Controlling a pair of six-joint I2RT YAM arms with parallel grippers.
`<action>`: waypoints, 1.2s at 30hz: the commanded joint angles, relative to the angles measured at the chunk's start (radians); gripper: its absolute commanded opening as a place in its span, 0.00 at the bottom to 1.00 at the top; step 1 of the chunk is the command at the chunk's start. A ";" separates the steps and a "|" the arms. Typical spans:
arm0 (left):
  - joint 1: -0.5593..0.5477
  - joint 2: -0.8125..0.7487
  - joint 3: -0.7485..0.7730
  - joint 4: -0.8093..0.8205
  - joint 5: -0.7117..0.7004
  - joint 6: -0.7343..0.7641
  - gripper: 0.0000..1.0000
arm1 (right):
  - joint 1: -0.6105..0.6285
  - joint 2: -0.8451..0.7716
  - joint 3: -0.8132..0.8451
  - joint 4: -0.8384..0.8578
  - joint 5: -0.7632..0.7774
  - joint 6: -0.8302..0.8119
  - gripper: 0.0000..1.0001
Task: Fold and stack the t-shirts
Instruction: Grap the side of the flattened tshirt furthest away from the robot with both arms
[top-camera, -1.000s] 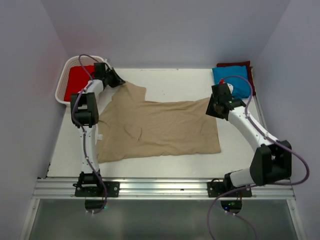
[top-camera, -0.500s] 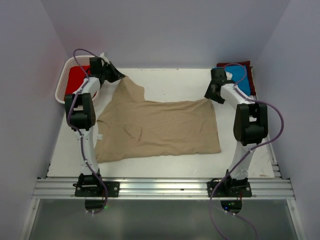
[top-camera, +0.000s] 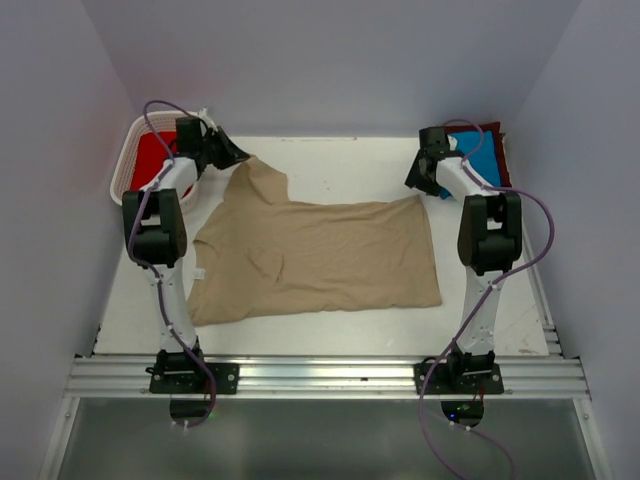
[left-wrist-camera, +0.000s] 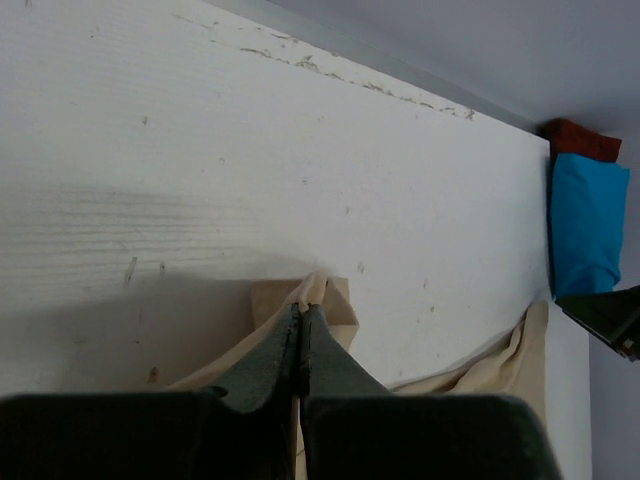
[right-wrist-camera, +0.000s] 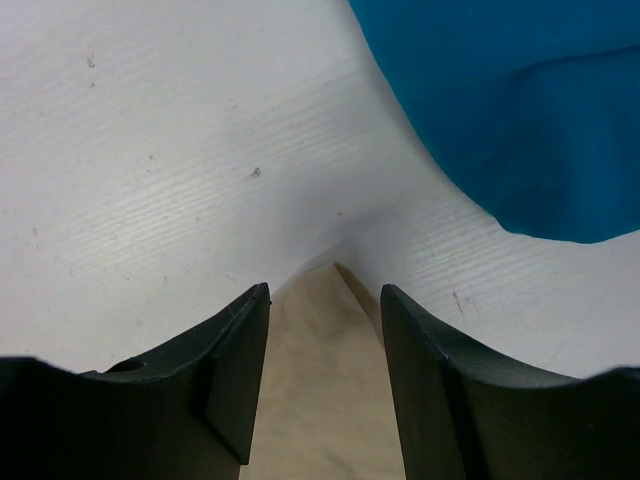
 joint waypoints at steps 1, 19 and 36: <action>0.010 -0.139 -0.024 0.036 0.024 -0.010 0.00 | -0.004 -0.008 0.023 0.010 -0.038 -0.002 0.52; 0.014 -0.300 -0.067 0.001 0.053 -0.039 0.00 | -0.005 -0.001 -0.040 0.027 -0.029 -0.010 0.38; 0.014 -0.374 -0.145 0.033 0.094 -0.064 0.00 | -0.005 0.075 -0.008 0.034 -0.029 -0.027 0.17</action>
